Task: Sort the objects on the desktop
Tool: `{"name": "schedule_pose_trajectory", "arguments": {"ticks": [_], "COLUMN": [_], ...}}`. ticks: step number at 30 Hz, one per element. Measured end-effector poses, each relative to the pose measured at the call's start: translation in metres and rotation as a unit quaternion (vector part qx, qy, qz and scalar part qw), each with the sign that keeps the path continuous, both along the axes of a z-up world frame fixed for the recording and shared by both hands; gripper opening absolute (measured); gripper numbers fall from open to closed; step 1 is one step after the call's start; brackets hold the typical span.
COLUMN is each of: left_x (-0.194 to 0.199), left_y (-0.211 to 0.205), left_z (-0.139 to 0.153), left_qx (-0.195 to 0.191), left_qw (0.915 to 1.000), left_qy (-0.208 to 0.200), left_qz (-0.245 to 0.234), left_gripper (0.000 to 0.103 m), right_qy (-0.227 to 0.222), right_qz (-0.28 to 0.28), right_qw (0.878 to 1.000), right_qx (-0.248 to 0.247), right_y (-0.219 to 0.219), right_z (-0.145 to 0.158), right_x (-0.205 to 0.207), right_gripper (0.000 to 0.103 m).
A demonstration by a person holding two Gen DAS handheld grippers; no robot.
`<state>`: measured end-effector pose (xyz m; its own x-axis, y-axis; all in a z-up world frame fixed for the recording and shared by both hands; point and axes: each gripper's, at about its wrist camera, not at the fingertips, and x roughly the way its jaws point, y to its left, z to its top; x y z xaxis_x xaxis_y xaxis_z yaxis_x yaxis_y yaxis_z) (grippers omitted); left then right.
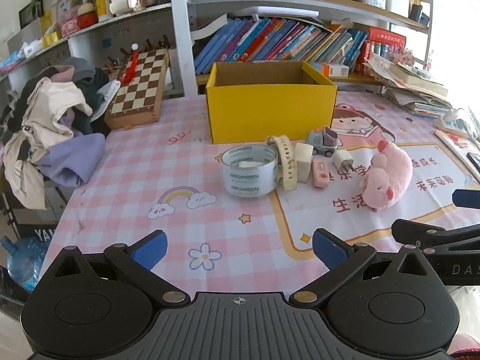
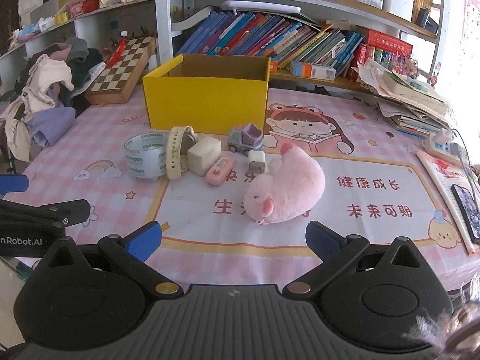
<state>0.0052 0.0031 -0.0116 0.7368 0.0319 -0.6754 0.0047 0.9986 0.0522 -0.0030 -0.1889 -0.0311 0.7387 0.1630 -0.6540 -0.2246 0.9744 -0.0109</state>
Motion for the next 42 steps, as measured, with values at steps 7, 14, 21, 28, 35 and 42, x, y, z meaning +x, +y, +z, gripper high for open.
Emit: {"name": "schedule_pose_trajectory", "arguments": {"ticks": [7,14,21,28,35,42], "left_x": [0.0023,0.0027,0.0024,0.0012,0.0010,0.0018], "left_y": [-0.0005,-0.0014,-0.0018,-0.0010,0.0005,0.0016], "left_z": [0.0020,0.0019,0.0026,0.0028,0.0032,0.0026], "left_qx": [0.000,0.002,0.003,0.005,0.000,-0.003], "left_qw": [1.0000,1.0000,1.0000,1.0000,0.9999,0.9999], "left_qy": [-0.003,-0.002,-0.003,-0.004,-0.005,-0.005], "left_qz": [0.000,-0.005,-0.007,-0.007,-0.011,-0.010], "left_gripper": [0.103,0.103,0.103,0.103,0.103,0.103], "right_qy": [-0.003,-0.004,-0.005,-0.005,0.002,0.004], "right_qz": [-0.009,-0.013,-0.012,-0.015,-0.009,-0.014], "right_qw": [1.000,1.000,1.000,1.000,1.000,1.000], "right_qx": [-0.004,-0.006,-0.001,-0.001,0.004,0.007], "right_y": [-0.0024,-0.0031,-0.0040,-0.0032,-0.0020,-0.0038], "right_z": [0.0017,0.0023,0.0033,0.0039,0.0030,0.0028], "right_x": [0.0016,0.0018,0.0001,-0.0011,-0.0005,0.0008], "right_gripper": [0.103,0.103,0.103,0.103,0.103,0.103]}}
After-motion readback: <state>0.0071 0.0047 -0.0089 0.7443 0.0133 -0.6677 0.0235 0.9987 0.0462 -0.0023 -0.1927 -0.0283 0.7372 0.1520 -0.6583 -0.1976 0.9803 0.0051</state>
